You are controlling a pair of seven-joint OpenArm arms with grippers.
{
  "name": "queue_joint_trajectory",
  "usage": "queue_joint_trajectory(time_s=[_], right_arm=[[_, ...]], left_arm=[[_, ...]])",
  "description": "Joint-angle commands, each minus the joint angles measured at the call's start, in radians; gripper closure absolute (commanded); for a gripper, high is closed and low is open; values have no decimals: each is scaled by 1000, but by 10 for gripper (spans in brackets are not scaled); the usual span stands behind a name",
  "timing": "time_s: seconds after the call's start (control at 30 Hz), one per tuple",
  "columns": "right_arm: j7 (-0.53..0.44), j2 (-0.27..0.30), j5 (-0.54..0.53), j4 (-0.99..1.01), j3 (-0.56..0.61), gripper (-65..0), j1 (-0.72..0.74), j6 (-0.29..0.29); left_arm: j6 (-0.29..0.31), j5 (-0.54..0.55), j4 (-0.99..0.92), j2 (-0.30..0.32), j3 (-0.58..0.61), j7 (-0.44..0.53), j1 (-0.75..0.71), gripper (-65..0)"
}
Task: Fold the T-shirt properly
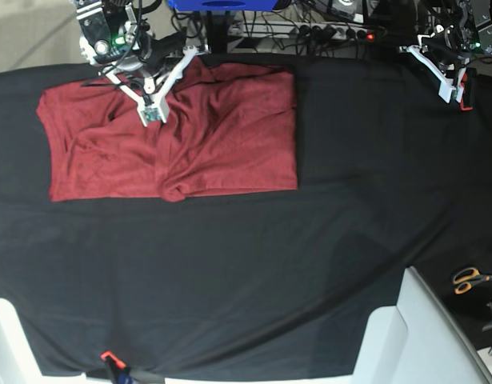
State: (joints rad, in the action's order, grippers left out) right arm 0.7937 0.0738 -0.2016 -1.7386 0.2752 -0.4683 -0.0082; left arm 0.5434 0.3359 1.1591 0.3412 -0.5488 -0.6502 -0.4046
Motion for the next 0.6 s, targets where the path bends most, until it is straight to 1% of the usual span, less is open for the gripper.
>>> queue_joint_trajectory(time_s=[0.0,0.07,0.13,0.17,0.47,0.57], right_arm=[[-7,-2,-3,-11,0,-75,4,3],[-7,-2,-3,-11,0,-62,6,3],[-7,-2,-3,-11,-1,-9,7,3],[-6,-2,-3,-11,-3,0,7,3],[-3,-1,0,-22,-6,-8,7,3],[40,1,0,-53,-7,-8,16,3]], left_arm=[[2,19,20,22,-4,36,3,0],[2,19,20,22,-4,36,3,0],[2,19,20,22,-4,36,3,0],[2,19,20,22,-4,36,3,0],[2,19,20,22,-4,36,2,0],[2,19,20,22,-4,36,3,0]])
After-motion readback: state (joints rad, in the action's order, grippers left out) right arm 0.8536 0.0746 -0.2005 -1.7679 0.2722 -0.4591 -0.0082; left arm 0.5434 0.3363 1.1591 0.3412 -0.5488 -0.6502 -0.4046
